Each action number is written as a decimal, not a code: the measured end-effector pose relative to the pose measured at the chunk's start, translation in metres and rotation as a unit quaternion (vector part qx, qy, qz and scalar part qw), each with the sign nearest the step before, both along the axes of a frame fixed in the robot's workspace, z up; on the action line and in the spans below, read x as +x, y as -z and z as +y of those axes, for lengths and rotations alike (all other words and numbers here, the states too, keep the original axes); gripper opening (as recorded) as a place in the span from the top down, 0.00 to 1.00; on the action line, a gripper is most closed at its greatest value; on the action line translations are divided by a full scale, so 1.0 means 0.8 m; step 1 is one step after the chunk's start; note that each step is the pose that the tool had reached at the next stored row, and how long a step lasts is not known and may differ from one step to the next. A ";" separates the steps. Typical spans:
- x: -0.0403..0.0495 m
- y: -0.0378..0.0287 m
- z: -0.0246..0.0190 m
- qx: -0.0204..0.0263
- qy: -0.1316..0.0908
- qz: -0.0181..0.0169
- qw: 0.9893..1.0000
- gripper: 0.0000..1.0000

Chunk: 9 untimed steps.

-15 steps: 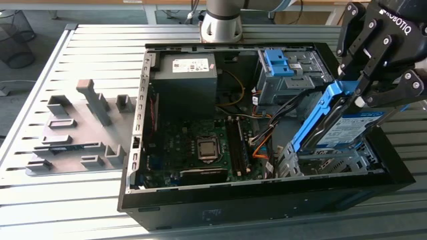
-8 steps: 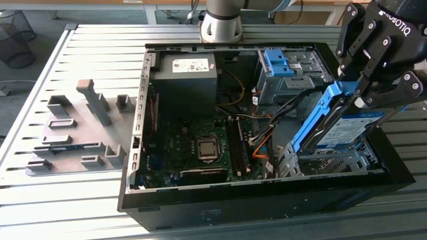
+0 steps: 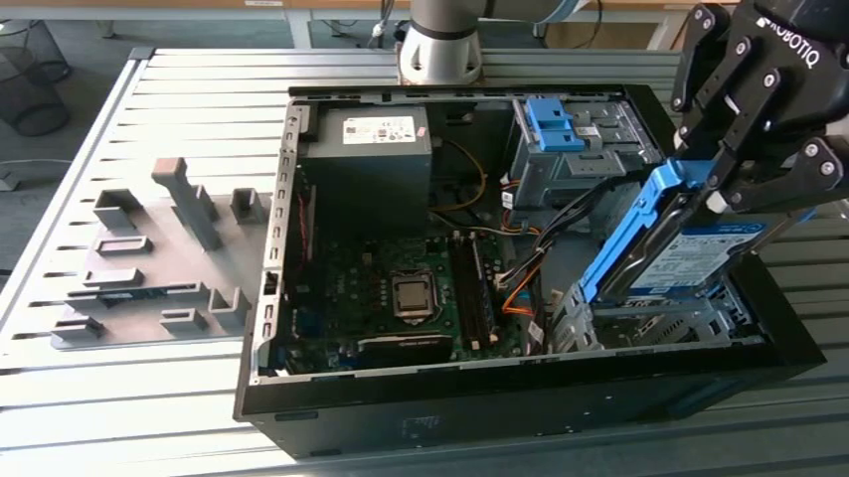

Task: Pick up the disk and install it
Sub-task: 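Insert the disk into the insertion slot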

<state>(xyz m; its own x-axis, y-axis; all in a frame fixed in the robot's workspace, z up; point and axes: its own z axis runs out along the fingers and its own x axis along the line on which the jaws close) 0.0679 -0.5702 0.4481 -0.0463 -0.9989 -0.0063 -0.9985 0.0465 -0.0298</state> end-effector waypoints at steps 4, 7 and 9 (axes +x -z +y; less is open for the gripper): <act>0.000 0.0036 0.0000 0.000 0.000 0.000 1.000 0.64; 0.000 0.0069 0.0000 0.000 0.000 0.000 1.000 0.64; 0.000 0.0088 0.0000 0.000 0.000 0.000 1.000 0.64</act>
<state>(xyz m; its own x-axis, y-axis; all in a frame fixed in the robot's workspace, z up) 0.0680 -0.5702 0.4410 -0.0464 -0.9989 -0.0063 -0.9985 0.0466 -0.0298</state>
